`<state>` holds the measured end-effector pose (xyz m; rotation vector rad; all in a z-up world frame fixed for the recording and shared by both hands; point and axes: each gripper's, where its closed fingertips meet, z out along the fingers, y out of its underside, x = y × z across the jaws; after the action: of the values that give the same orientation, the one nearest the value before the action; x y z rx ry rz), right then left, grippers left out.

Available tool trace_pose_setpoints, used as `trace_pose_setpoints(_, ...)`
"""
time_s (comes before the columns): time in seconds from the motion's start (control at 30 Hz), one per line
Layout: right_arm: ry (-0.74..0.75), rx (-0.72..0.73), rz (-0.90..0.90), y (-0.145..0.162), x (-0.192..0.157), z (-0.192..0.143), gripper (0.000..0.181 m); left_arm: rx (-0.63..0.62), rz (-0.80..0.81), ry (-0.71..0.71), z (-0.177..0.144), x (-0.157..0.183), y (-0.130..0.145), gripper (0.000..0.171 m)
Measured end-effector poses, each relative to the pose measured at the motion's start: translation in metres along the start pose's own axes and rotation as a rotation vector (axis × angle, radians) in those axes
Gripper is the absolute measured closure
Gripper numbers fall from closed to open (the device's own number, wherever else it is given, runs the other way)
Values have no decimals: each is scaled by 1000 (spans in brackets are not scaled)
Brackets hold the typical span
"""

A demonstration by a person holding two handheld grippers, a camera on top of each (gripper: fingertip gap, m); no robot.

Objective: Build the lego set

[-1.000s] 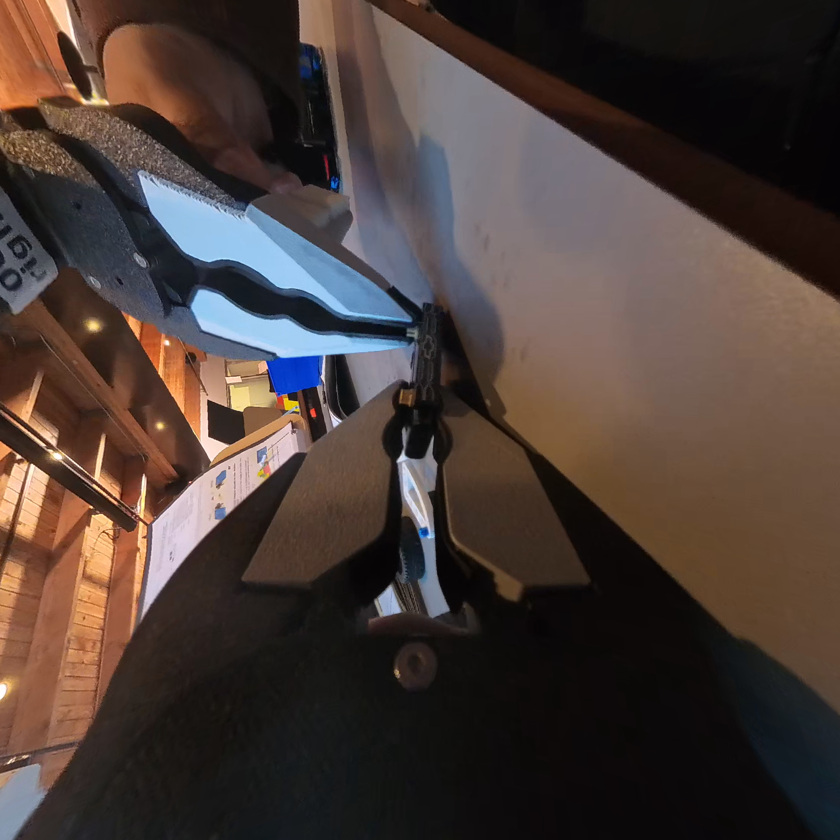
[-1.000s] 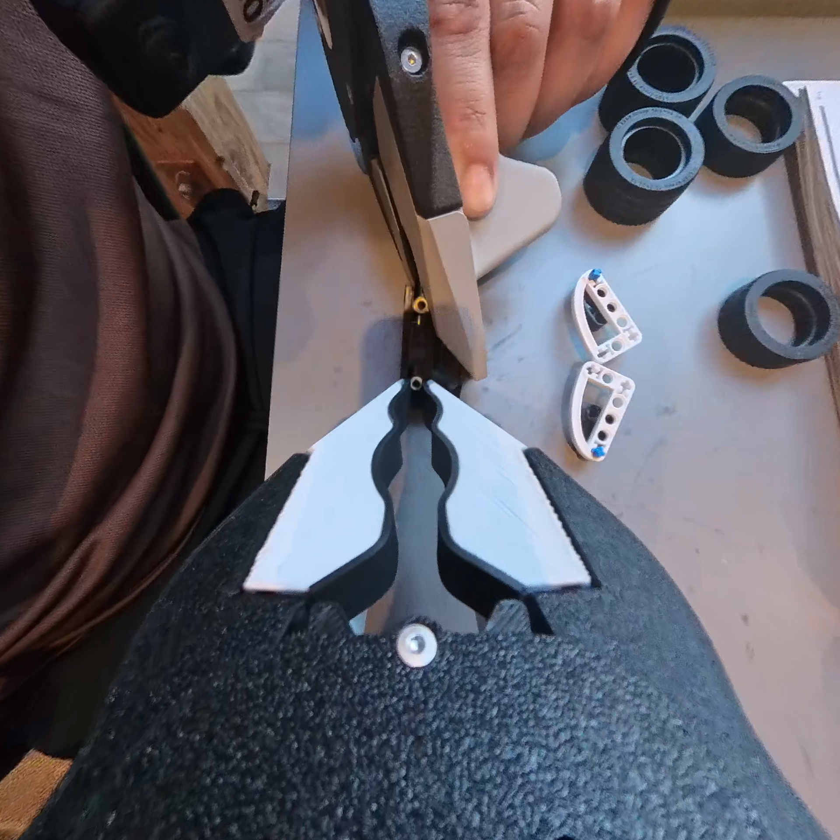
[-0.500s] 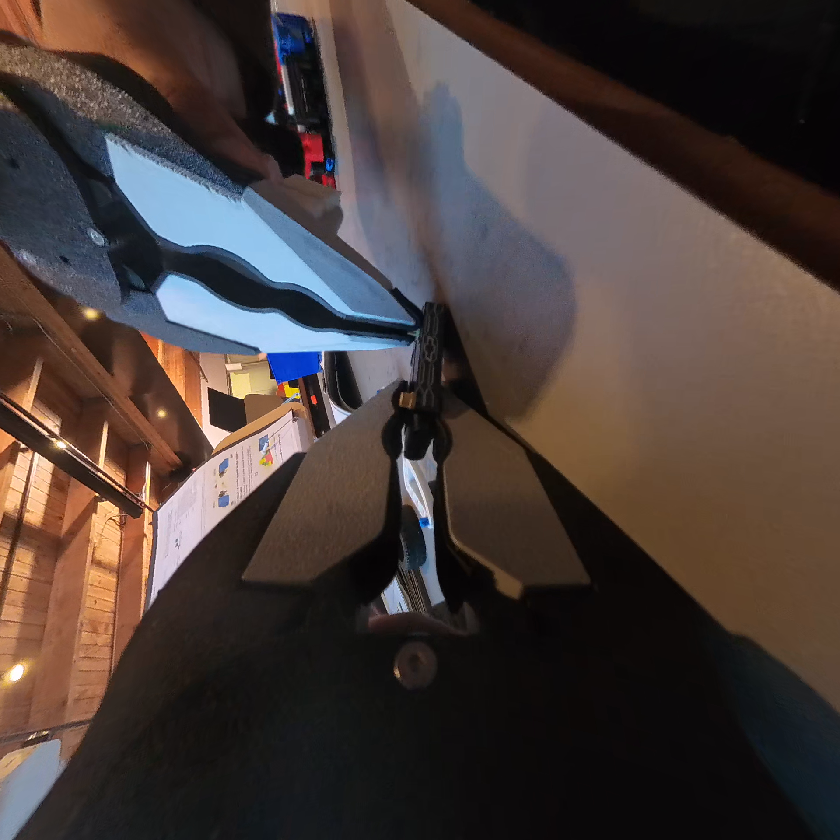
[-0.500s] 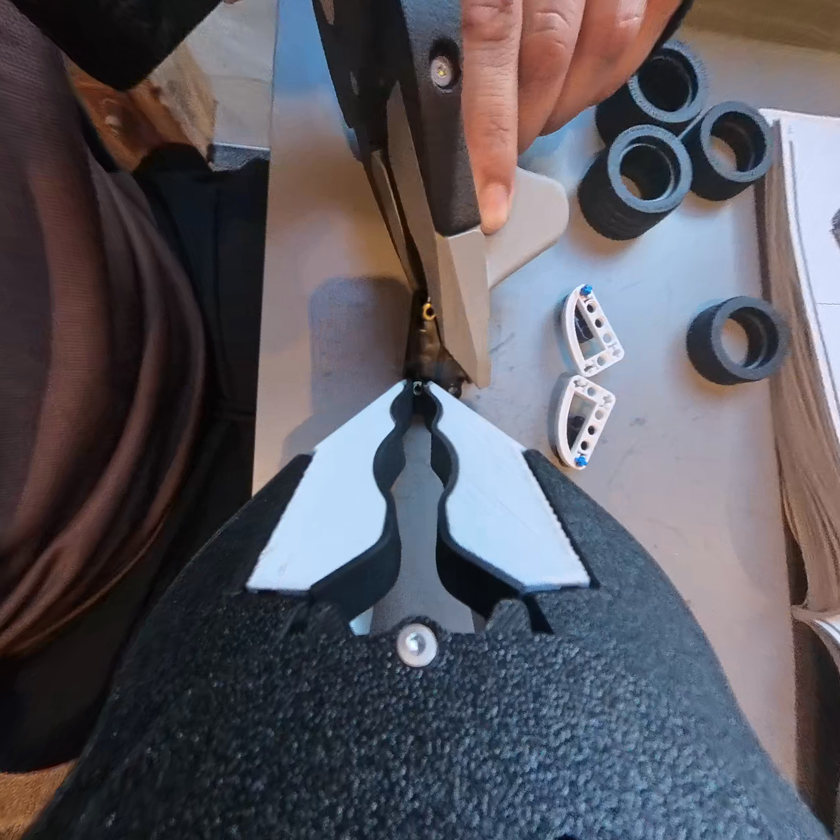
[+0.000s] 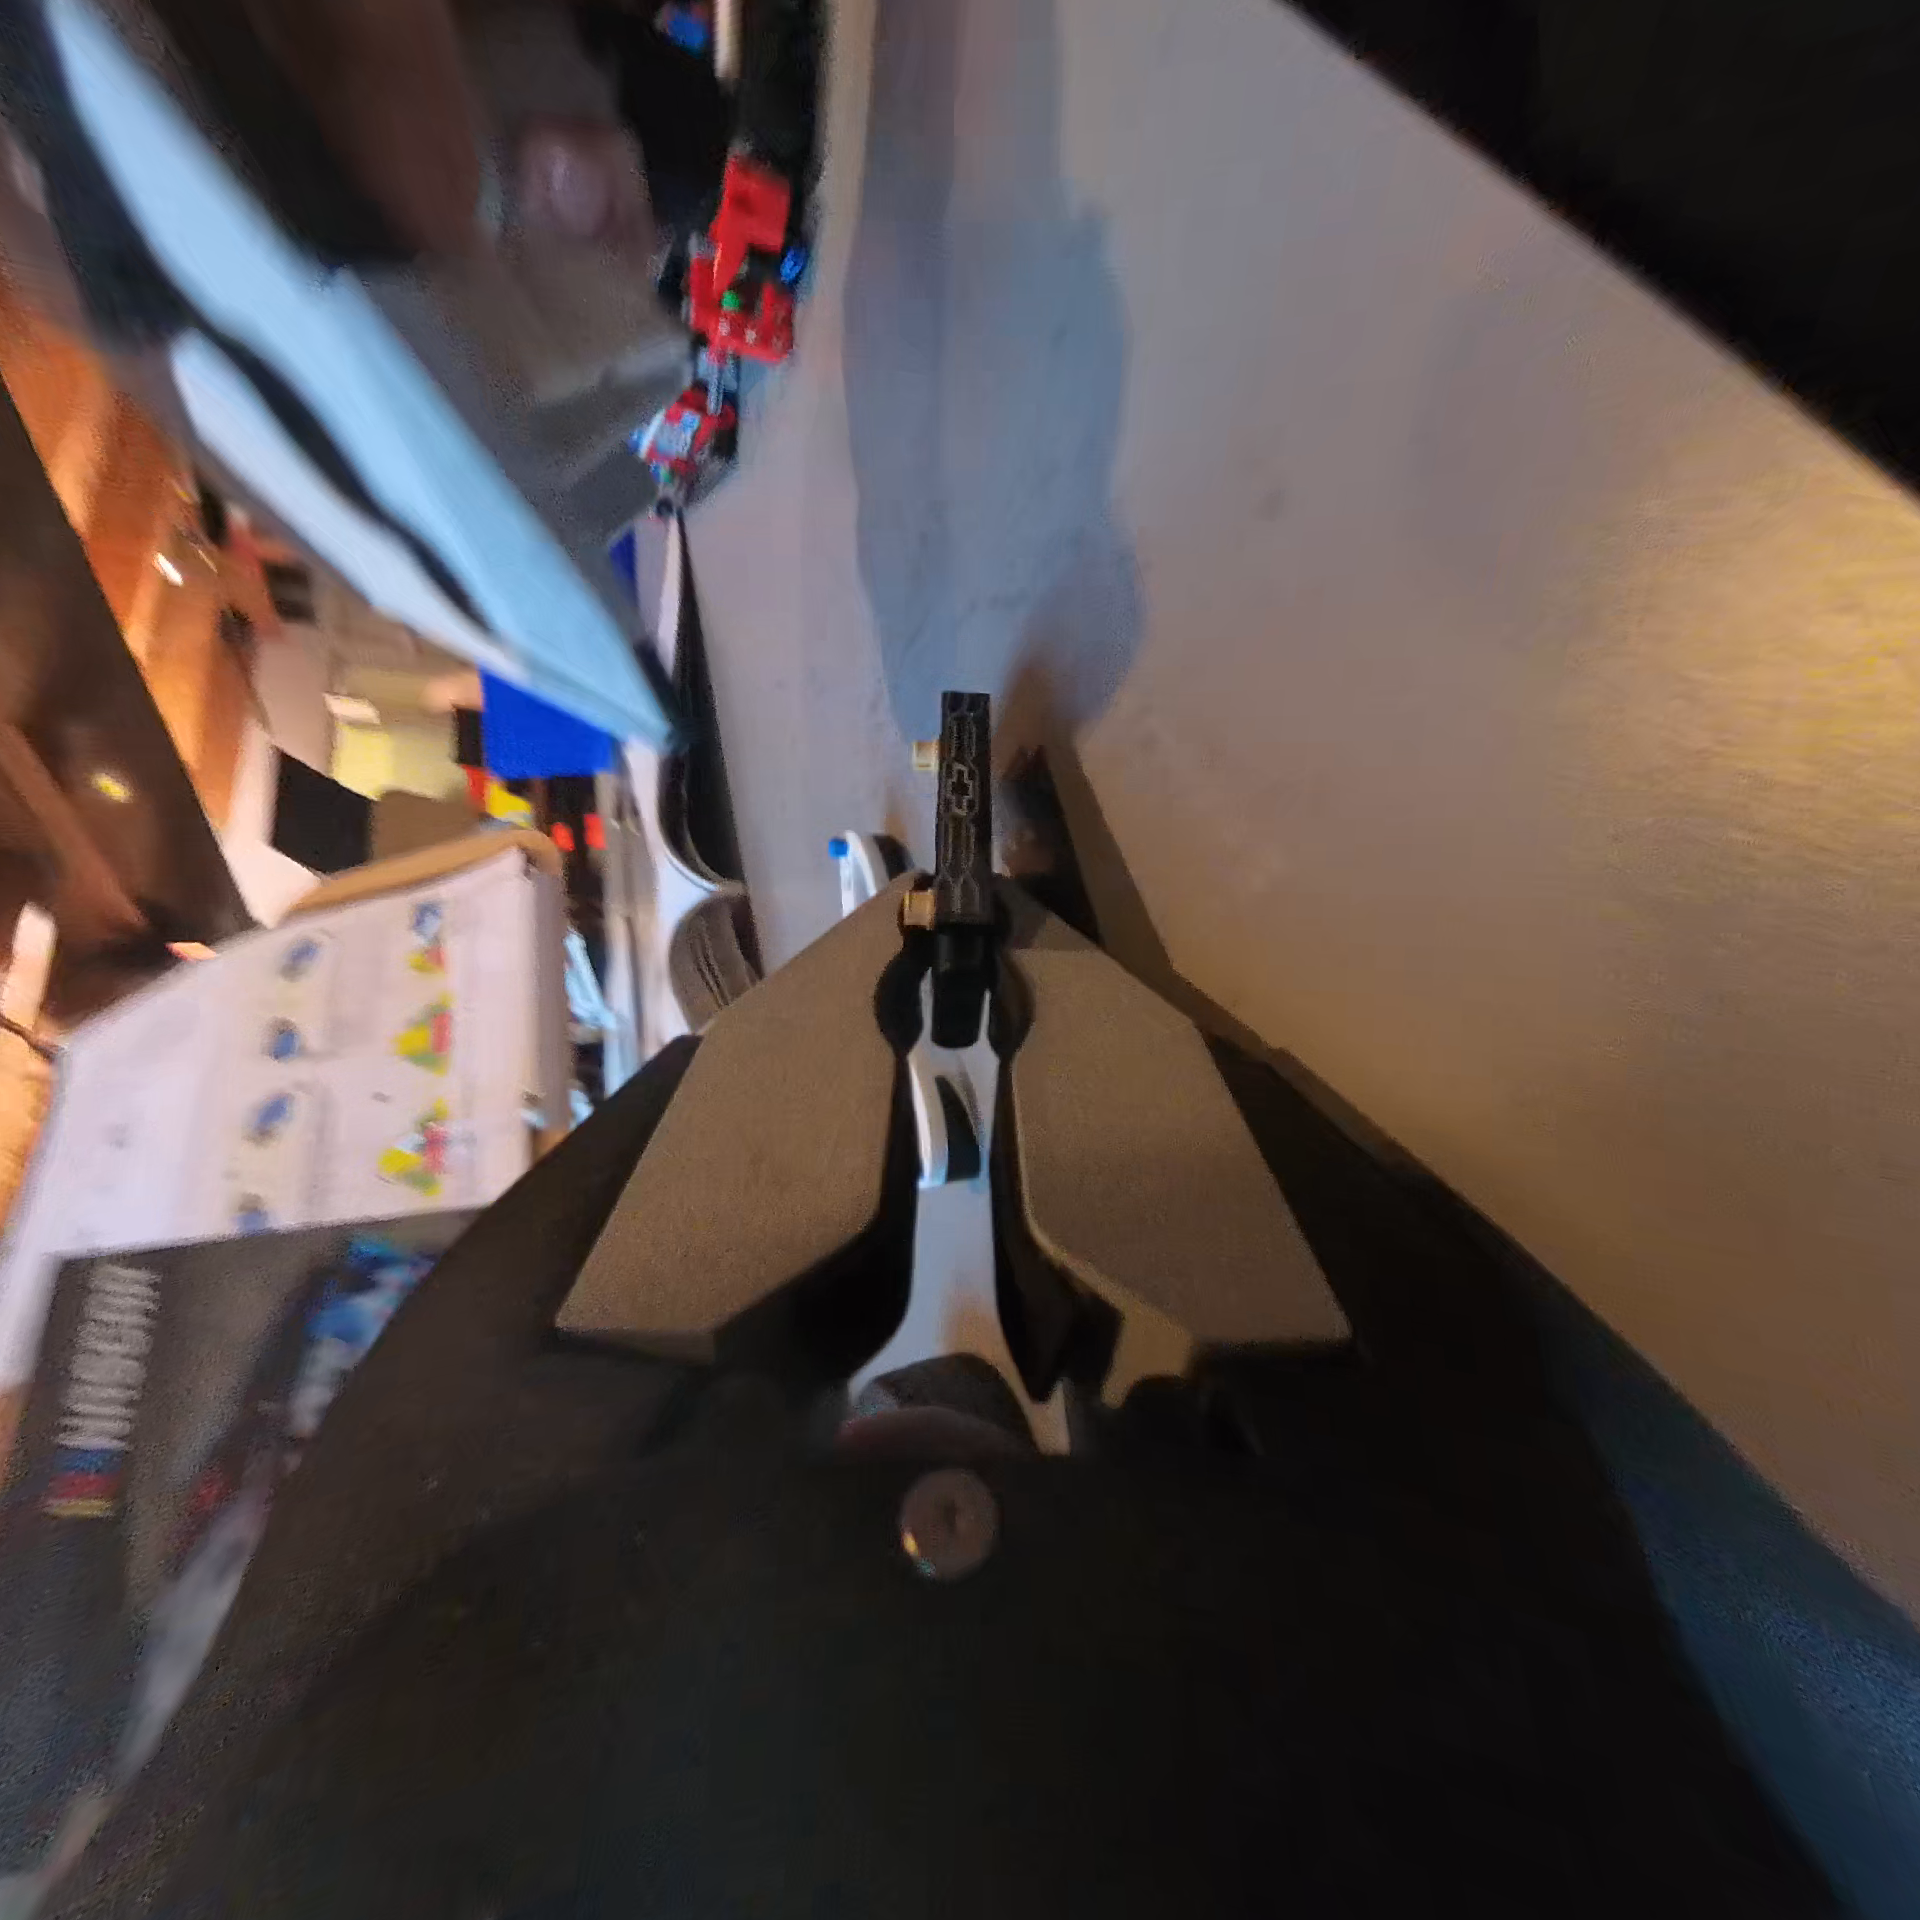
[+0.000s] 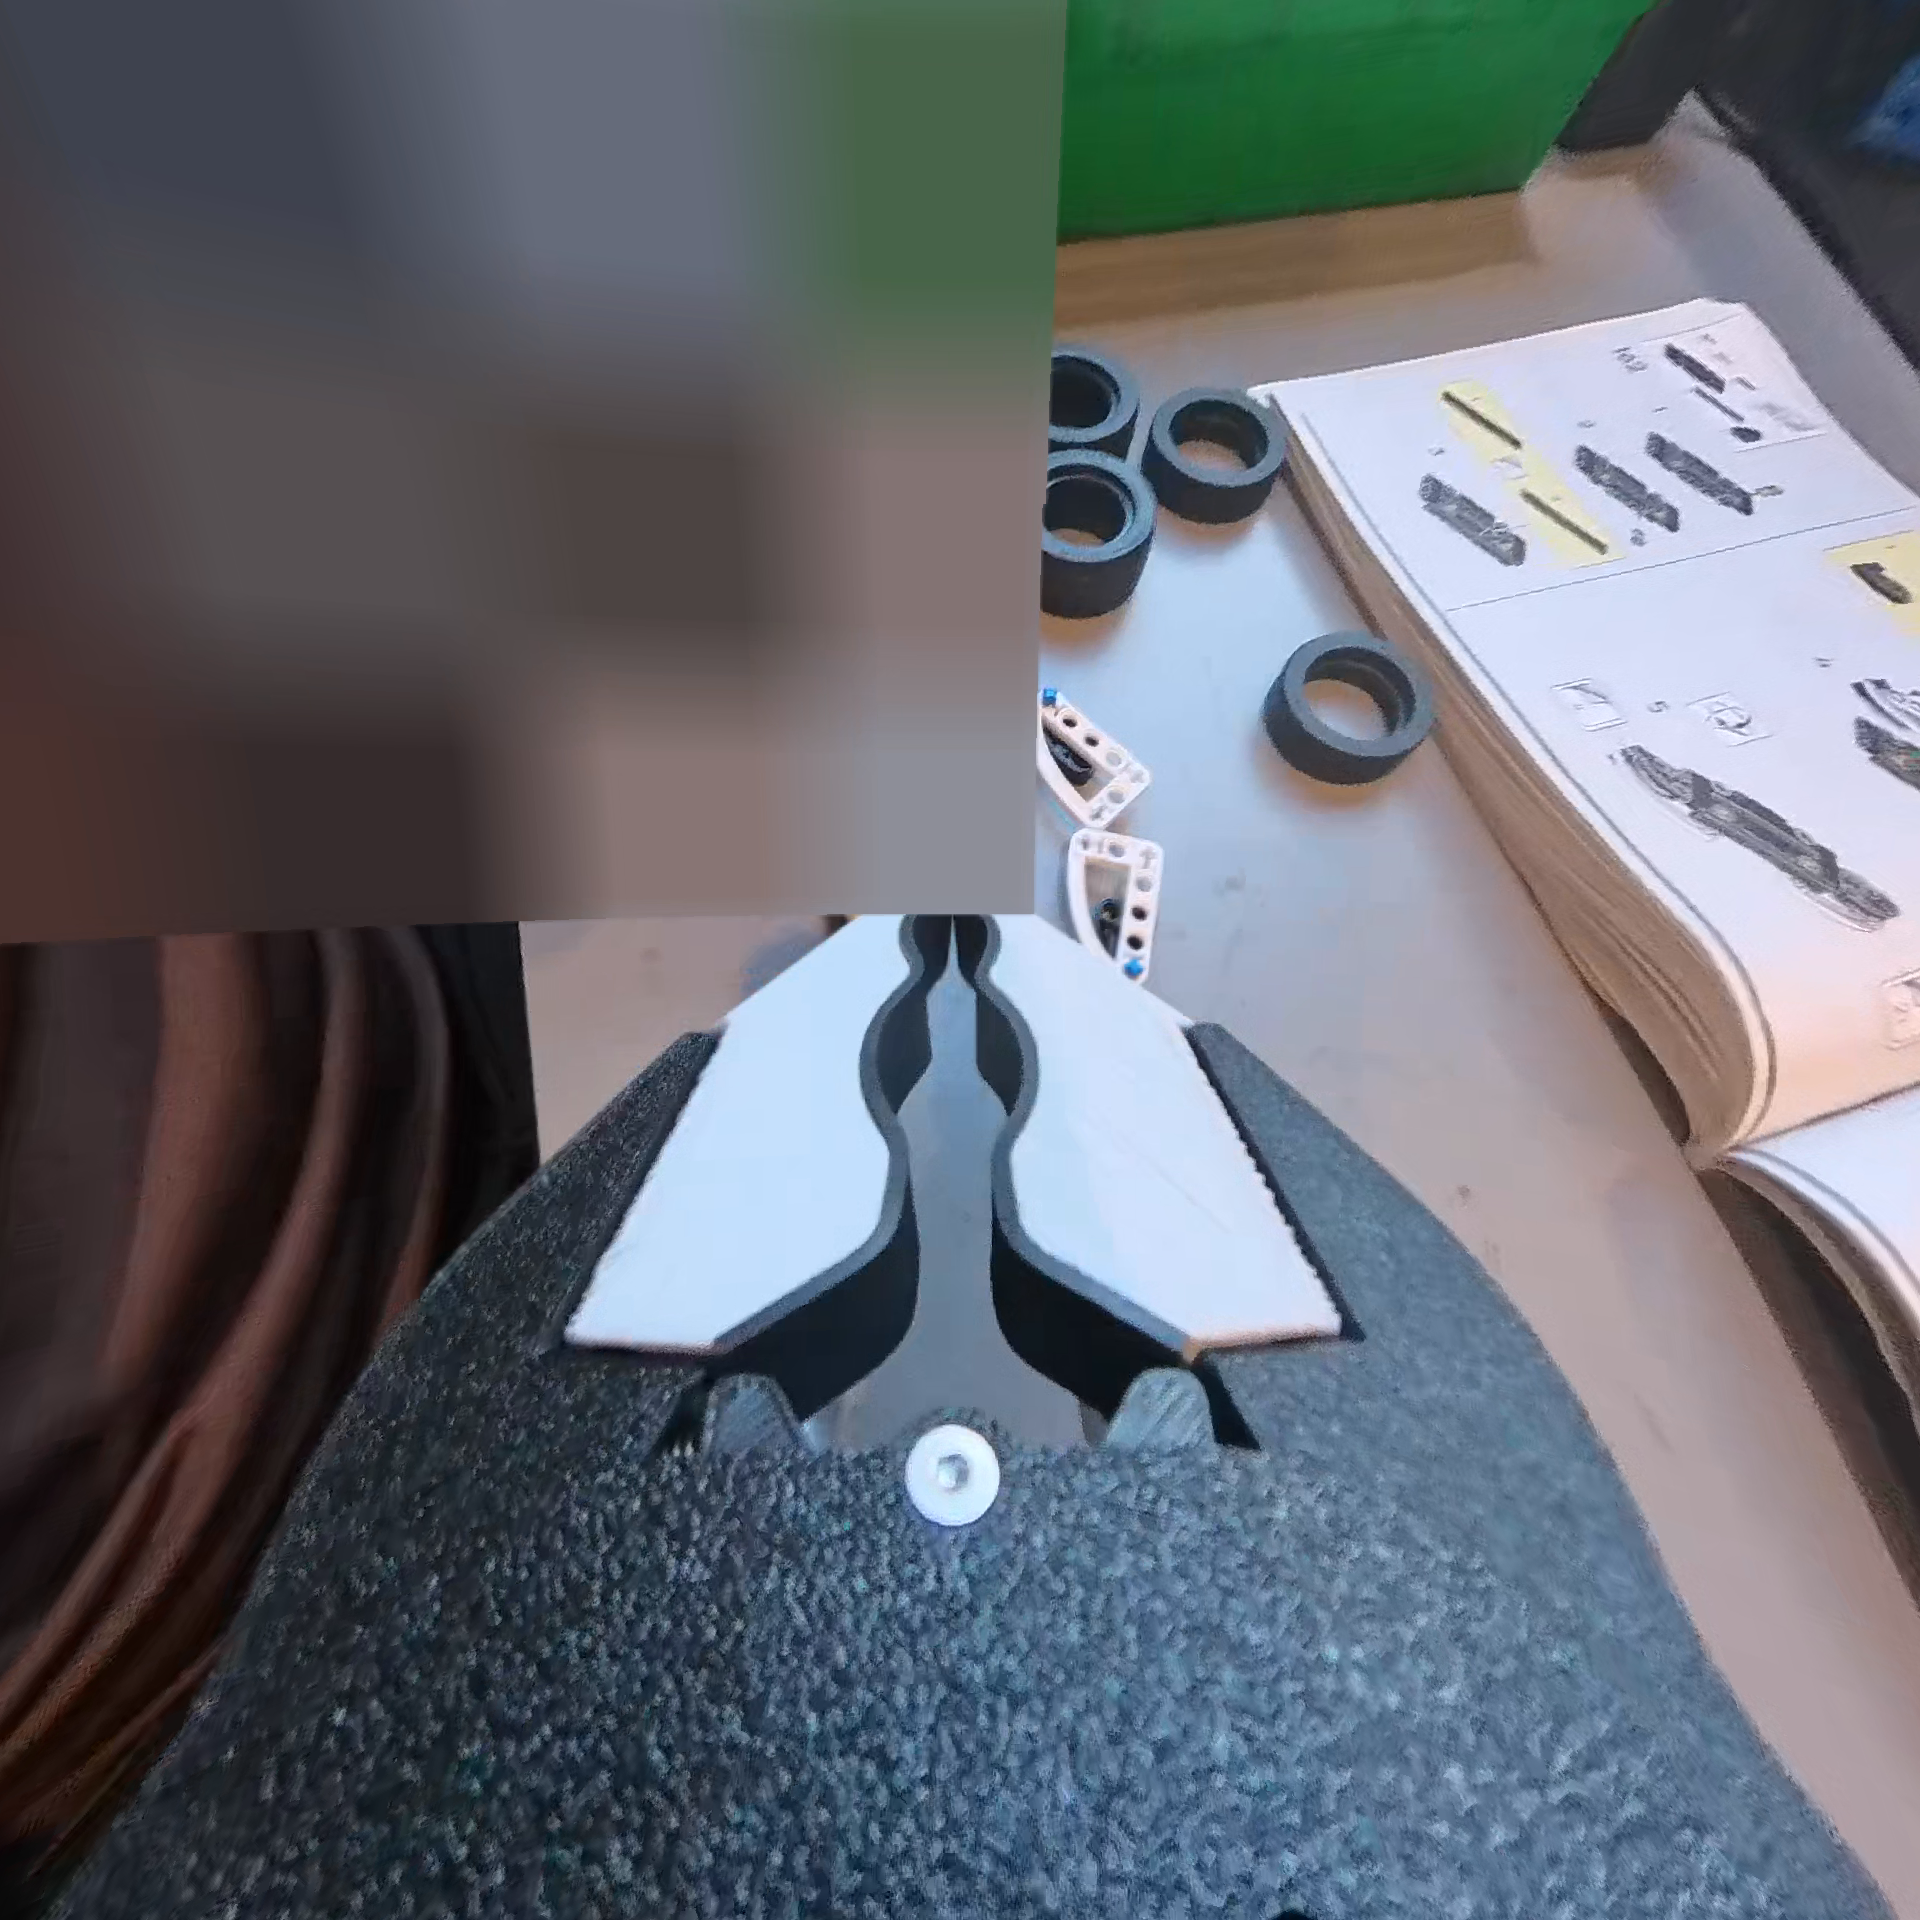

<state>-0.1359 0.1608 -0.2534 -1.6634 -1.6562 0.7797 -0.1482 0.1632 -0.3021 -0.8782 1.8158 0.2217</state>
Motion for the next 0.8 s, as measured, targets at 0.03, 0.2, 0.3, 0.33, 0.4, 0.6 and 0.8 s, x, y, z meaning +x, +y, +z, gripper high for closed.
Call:
trace_pose_setpoints(0.03, 8, 4, -13, 1, -2, 0, 181, 10, -87, 13, 1, -4, 1, 166)
trace_pose_setpoints(0.2, 88, 95, -25, -4, 1, 0, 175, 97, -597, 157, -3, -20, -8, 166)
trace_pose_setpoints(0.3, 144, 140, -11, -11, 12, -12, 159, 141, -976, 240, -6, -36, -7, 167)
trace_pose_setpoints(0.33, 144, 151, 19, -13, 14, -15, 159, 193, -1137, 309, -9, -40, -12, 167)
trace_pose_setpoints(0.4, 149, 160, 71, -13, 20, -17, 159, 251, -1405, 463, -10, -39, -16, 167)
trace_pose_setpoints(0.6, 189, 151, 128, -11, 27, -5, 166, 326, -1703, 616, -10, -41, -18, 167)
trace_pose_setpoints(0.8, 129, 184, 223, -11, 26, 1, 171, 298, -1694, 621, -8, -37, -16, 167)
